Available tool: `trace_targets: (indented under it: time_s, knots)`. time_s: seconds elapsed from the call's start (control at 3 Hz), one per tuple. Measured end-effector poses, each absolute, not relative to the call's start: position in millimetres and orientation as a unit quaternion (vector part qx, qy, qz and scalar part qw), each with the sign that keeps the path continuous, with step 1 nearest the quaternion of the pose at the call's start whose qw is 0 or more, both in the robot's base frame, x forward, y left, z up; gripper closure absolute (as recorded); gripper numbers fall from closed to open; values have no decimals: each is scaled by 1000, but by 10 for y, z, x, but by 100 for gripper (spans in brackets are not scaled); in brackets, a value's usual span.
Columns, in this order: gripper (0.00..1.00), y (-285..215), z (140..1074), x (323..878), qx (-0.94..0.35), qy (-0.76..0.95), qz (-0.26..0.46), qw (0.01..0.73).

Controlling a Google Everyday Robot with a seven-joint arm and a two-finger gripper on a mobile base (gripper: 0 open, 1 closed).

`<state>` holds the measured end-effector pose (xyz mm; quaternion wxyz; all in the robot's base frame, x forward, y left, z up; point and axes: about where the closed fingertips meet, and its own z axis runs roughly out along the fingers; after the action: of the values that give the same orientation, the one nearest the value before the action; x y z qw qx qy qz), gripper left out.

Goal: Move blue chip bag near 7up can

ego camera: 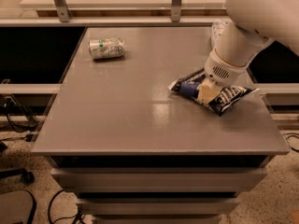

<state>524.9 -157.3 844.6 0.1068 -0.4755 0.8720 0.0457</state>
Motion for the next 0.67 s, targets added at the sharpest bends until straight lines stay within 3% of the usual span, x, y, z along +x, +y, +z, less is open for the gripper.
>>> trace_targets:
  time_s: [0.67]
  knots:
    - [100,-1637,9273,5514,-492,847,17,201]
